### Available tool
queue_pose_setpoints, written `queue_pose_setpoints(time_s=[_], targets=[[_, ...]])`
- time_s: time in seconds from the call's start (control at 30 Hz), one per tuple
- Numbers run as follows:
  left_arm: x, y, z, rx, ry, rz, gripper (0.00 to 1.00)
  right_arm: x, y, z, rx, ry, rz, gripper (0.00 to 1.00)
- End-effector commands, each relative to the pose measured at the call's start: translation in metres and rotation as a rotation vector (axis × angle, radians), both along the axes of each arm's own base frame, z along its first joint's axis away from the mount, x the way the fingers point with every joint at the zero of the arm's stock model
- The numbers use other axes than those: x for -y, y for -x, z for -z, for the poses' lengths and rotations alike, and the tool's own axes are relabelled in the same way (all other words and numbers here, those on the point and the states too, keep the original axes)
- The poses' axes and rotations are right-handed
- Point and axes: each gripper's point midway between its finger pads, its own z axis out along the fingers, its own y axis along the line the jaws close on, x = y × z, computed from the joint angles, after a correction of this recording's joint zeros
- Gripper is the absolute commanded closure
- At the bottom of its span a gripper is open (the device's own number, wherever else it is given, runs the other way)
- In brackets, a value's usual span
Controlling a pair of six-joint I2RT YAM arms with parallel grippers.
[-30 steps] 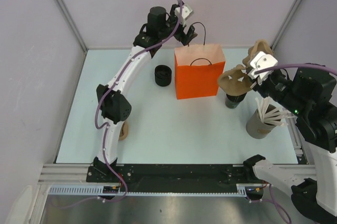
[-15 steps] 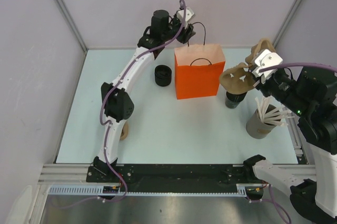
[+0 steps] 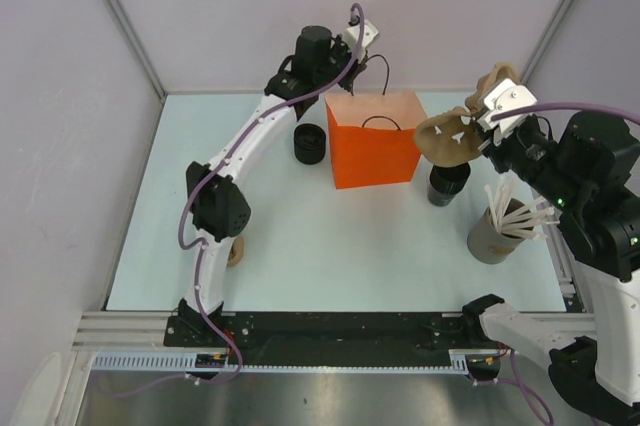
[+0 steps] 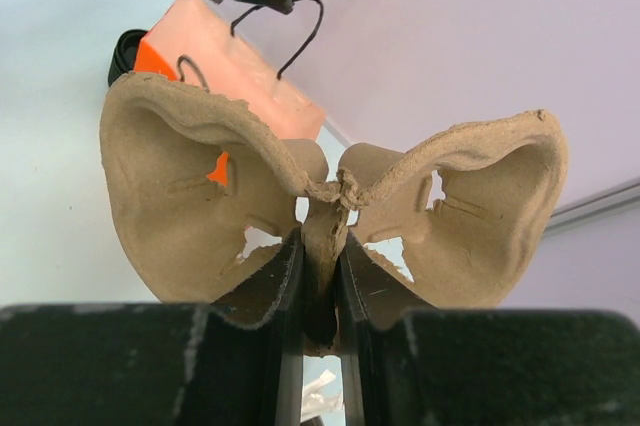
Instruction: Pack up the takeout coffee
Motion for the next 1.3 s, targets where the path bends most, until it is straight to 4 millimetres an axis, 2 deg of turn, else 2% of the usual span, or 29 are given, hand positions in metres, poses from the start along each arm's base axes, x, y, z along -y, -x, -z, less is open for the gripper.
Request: queue_pose_setpoints(time_s=[0.0, 0.2, 0.23, 0.33, 0.47, 0.63, 0.87, 0.93, 0.97, 1.0, 1.1, 1.2, 1.23, 1.27], targets=[[-0.011, 0.049, -0.074, 0.040, 0.060, -0.101, 1.00, 0.002, -0.021, -0.012, 0.041, -0.057, 0.069, 0.82], [-0.013, 0.080, -0.087, 0.021, 0.049, -0.224, 1.00, 0.002, -0.038, -0.017, 0.054, -0.103, 0.117, 0.82], [-0.014, 0.084, -0.087, 0.014, 0.040, -0.242, 1.00, 0.009, -0.041, -0.019, 0.063, -0.105, 0.163, 0.82], [-0.018, 0.093, -0.087, -0.001, 0.019, -0.322, 1.00, 0.014, -0.046, -0.027, 0.091, -0.126, 0.195, 0.83], [-0.028, 0.103, -0.084, -0.046, 0.004, -0.413, 1.00, 0.020, -0.044, -0.039, 0.125, -0.148, 0.215, 0.83], [-0.041, 0.115, -0.084, -0.091, 0.019, -0.491, 1.00, 0.023, -0.045, -0.041, 0.131, -0.157, 0.229, 0.83], [-0.041, 0.148, -0.084, -0.165, 0.057, -0.528, 1.00, 0.026, -0.046, -0.045, 0.149, -0.166, 0.239, 0.83], [-0.043, 0.157, -0.080, -0.199, 0.061, -0.540, 1.00, 0.027, -0.046, -0.048, 0.155, -0.169, 0.242, 0.83], [-0.047, 0.164, -0.085, -0.223, 0.102, -0.552, 1.00, 0.026, -0.046, -0.048, 0.156, -0.170, 0.238, 0.82], [-0.047, 0.166, -0.078, -0.236, 0.096, -0.555, 1.00, 0.027, -0.047, -0.049, 0.160, -0.170, 0.240, 0.82], [-0.056, 0.180, -0.085, -0.246, 0.140, -0.591, 1.00, 0.027, -0.050, -0.049, 0.158, -0.170, 0.243, 0.82], [-0.068, 0.193, -0.093, -0.232, 0.181, -0.656, 0.96, 0.026, -0.053, -0.047, 0.151, -0.171, 0.242, 0.82], [-0.065, 0.201, -0.094, -0.228, 0.181, -0.651, 0.93, 0.025, -0.053, -0.048, 0.153, -0.174, 0.240, 0.82], [-0.073, 0.203, -0.094, -0.216, 0.192, -0.701, 0.91, 0.025, -0.054, -0.047, 0.149, -0.174, 0.239, 0.82]])
